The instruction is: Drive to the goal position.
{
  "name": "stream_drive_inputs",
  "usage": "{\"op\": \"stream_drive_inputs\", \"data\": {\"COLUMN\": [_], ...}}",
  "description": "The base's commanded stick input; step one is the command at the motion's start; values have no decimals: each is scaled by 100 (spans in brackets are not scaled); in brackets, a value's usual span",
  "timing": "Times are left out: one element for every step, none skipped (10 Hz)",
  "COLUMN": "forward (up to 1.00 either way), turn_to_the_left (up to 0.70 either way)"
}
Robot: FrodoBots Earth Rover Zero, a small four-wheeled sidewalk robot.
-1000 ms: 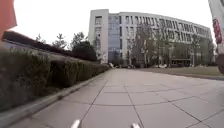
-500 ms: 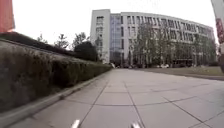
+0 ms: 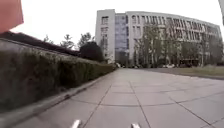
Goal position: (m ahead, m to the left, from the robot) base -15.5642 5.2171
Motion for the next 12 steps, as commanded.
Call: {"op": "stream_drive_inputs", "data": {"forward": [0, 0, 0, 0, 0, 0, 0, 0, 0, 0, 0, 0], "turn_to_the_left": [70, 70, 70, 70, 70, 70, 70, 70, 70, 70, 70, 70]}}
